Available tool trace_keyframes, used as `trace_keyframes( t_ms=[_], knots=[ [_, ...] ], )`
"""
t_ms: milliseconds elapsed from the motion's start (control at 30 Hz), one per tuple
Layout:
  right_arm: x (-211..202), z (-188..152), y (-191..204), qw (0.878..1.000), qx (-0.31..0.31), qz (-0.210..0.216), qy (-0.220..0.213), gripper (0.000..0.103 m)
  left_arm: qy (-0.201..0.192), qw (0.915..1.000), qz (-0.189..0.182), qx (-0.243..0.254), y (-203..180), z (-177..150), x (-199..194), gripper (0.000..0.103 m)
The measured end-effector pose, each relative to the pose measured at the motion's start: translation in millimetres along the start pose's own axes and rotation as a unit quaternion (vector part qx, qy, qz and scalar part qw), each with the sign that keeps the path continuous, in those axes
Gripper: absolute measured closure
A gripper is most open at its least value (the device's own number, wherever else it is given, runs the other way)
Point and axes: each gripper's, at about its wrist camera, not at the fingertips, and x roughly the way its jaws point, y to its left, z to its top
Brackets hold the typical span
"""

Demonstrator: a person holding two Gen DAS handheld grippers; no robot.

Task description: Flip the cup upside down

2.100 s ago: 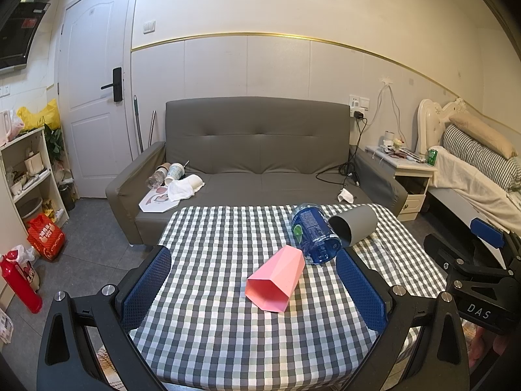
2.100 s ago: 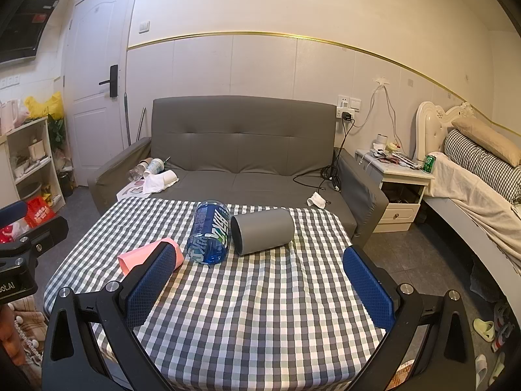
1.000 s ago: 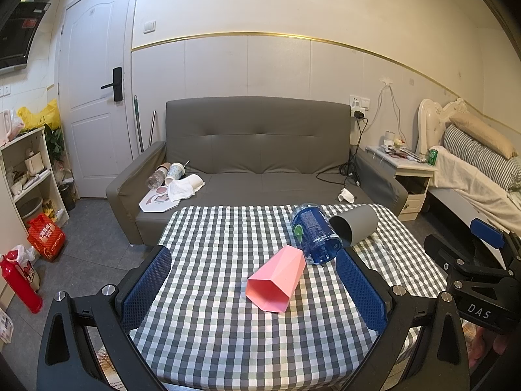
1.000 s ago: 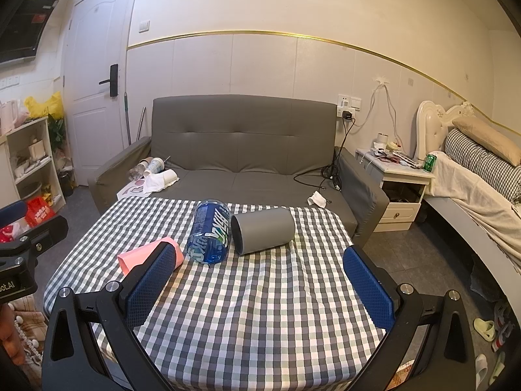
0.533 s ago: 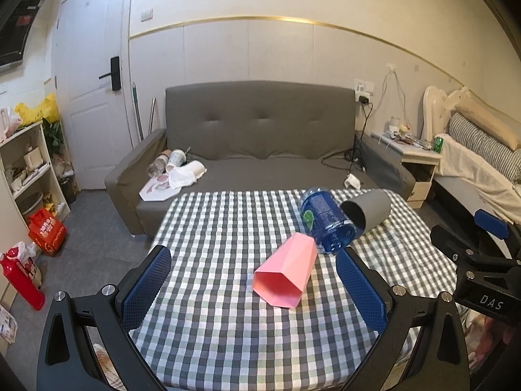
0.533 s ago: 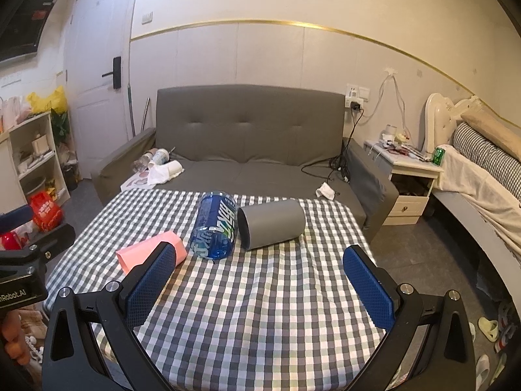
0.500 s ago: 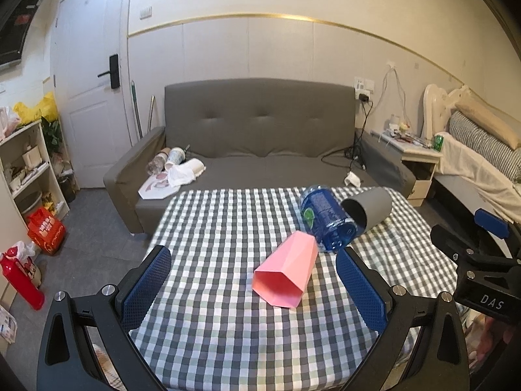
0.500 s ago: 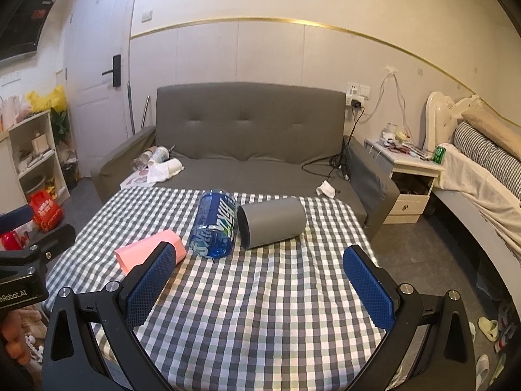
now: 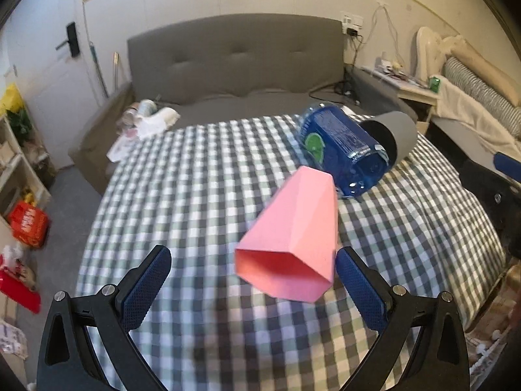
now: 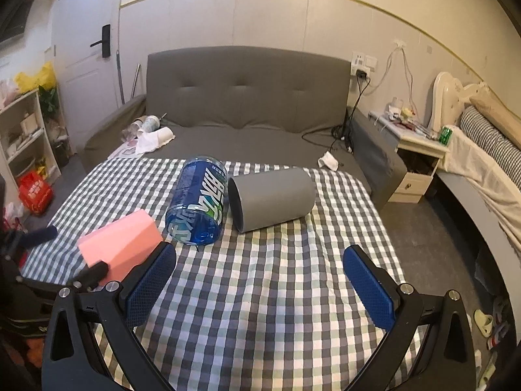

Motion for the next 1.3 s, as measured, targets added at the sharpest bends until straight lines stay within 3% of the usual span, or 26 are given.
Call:
trace_keyframes(
  t_ms=[133, 200, 267, 333, 533, 833, 1100, 1300],
  knots=[
    [9.2, 2.2, 0.1, 1.000, 0.002, 0.004, 0.006, 0.000, 0.018, 0.9997, -0.011, 0.014, -4.8, -4.0, 10.0, 0.001],
    [13.0, 1.3, 0.3, 1.000, 0.000, 0.002, 0.013, 0.000, 0.019, 0.9994, -0.023, 0.019, -7.5, -3.9, 11.8, 0.008],
    [14.3, 1.1, 0.2, 1.000, 0.000, 0.002, 0.018, 0.000, 0.023, 0.9989, -0.032, 0.024, -10.0, -2.7, 13.3, 0.025],
    [14.3, 1.2, -2.4, 1.000, 0.005, 0.005, 0.019, 0.000, 0.029, 0.9986, -0.035, 0.028, -12.9, -2.9, 14.3, 0.033],
    [5.9, -0.2, -8.7, 1.000, 0.015, 0.007, 0.012, 0.000, 0.025, 0.9987, -0.035, 0.028, -19.8, -1.4, 2.9, 0.033],
    [-19.3, -3.0, -18.9, 1.000, 0.021, 0.001, -0.005, 0.000, 0.070, 0.9966, -0.042, -0.012, -50.4, -25.1, -14.6, 0.033],
    [-47.5, -11.9, -35.8, 0.999, 0.038, -0.002, -0.017, 0.000, 0.068, 0.9967, -0.040, 0.019, -87.3, -40.8, -32.7, 0.032],
    [-61.9, -16.5, -51.7, 0.998, 0.057, -0.012, -0.020, 0.000, 0.079, 0.9947, -0.064, 0.015, -89.3, -43.3, -38.1, 0.015]
  ],
)
